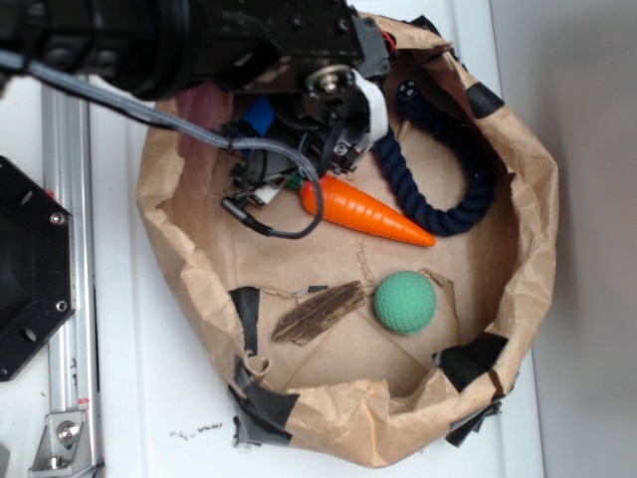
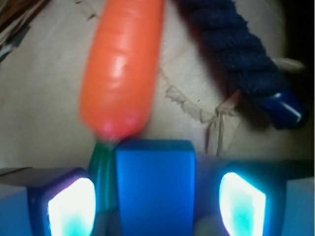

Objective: Grab the blue block.

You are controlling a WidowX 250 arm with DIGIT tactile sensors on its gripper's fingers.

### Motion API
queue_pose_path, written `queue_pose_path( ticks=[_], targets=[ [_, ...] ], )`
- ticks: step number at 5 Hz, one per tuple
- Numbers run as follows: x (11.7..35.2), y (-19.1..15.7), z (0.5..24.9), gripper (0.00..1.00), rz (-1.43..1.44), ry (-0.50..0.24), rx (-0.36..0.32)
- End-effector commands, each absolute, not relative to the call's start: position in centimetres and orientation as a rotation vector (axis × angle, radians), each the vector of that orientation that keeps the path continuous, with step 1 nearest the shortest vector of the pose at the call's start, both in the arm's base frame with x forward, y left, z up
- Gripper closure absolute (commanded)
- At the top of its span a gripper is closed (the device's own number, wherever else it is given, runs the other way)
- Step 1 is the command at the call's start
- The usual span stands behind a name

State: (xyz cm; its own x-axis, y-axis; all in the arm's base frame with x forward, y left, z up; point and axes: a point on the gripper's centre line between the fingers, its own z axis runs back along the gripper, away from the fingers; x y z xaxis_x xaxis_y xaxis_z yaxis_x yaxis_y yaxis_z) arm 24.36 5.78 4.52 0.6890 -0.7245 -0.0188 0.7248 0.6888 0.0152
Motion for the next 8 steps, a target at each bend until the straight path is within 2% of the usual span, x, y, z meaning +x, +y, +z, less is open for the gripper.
queue_pose_path(
  ticks=[1, 2, 3, 4, 5, 7, 8],
  targets=[
    [20.8, 6.2, 7.8, 0.0, -0.801, 0.024, 0.006],
    [21.0, 7.1, 8.0, 0.0, -0.759, 0.031, 0.028],
    [22.4, 7.3, 6.5, 0.0, -0.749, 0.031, 0.078],
    [23.7, 6.9, 5.3, 0.0, -0.752, 0.025, 0.08],
    [24.7, 6.3, 4.3, 0.0, -0.79, 0.002, 0.126],
    [24.9, 4.4, 1.6, 0.0, -0.902, -0.016, 0.115],
    [24.9, 3.5, 0.2, 0.0, -0.975, -0.002, 0.101]
  ],
)
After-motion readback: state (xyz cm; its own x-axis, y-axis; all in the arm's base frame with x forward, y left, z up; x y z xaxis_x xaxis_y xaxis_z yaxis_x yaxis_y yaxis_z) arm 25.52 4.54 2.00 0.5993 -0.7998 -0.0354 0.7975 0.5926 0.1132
